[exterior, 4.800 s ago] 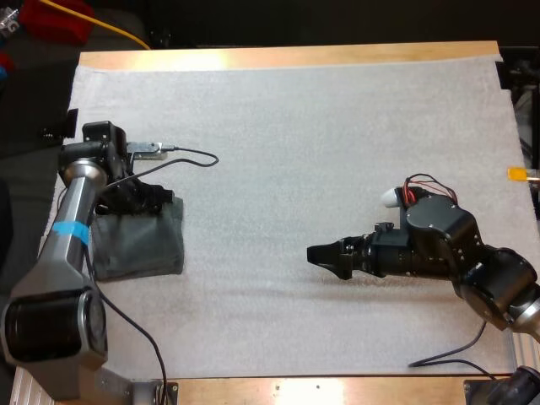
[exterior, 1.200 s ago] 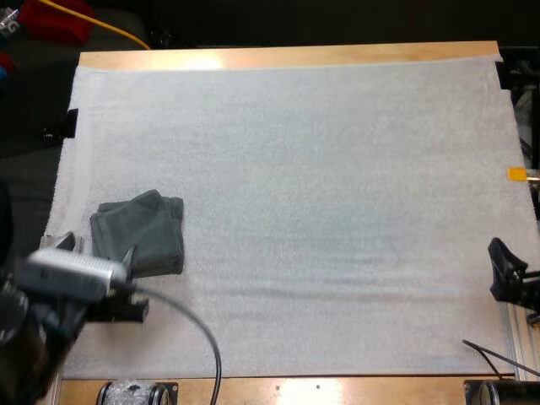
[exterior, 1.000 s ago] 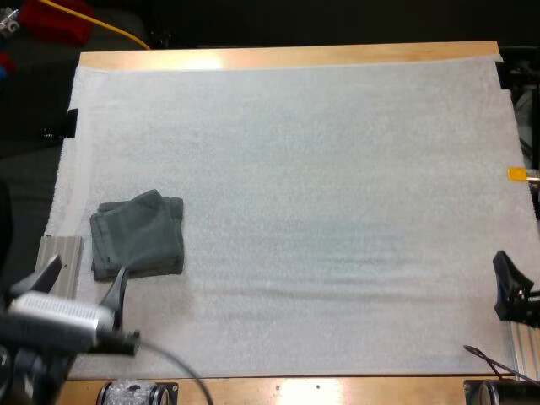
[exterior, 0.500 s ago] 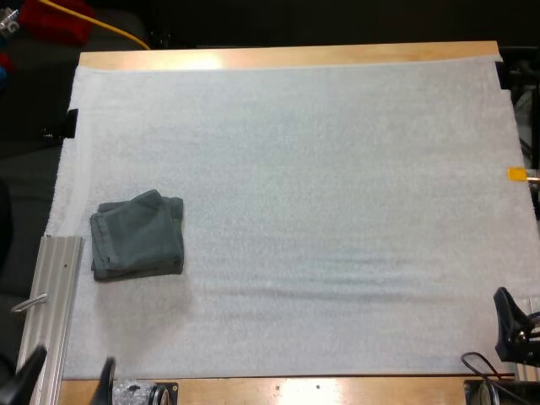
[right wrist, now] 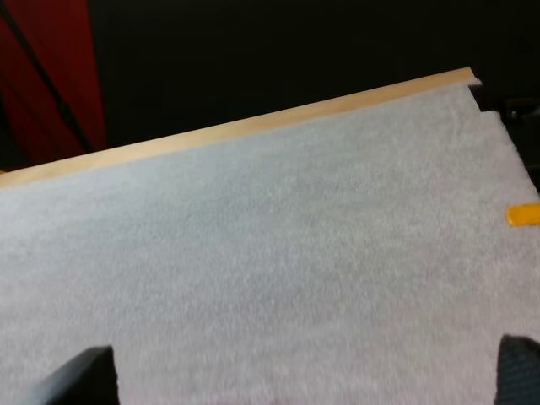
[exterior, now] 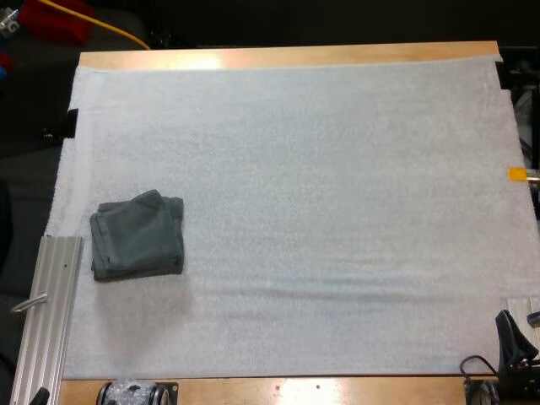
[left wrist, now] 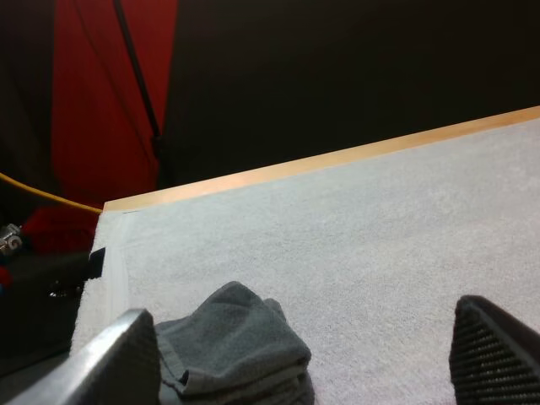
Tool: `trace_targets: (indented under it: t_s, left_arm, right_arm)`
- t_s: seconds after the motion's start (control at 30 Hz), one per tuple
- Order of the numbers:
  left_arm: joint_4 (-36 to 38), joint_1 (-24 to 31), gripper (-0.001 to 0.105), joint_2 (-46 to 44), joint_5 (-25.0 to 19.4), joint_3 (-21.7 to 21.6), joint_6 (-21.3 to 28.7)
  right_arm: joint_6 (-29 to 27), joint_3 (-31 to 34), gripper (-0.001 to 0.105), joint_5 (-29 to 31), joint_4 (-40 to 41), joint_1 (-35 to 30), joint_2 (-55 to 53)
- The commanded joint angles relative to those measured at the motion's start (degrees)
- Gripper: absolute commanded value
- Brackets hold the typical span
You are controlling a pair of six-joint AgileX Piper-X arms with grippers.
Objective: Pick towel from pile, fold and stack
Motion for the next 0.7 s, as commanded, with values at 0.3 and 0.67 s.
trace_targets:
  t_s: [0.3, 0.67]
  left_arm:
    - [1.18, 2.93, 0.068, -8.02, 2.13, 1.21, 0.87]
    - [-6.91, 3.70, 0.068, -7.83, 2.86, 14.04, 2.12]
  right_arm:
    - [-0.01, -0.39, 0.085, 0.20, 1.39, -0.04, -2.78]
    - [-0.58, 3.77, 0.085, 0.20, -10.63, -0.04, -2.65]
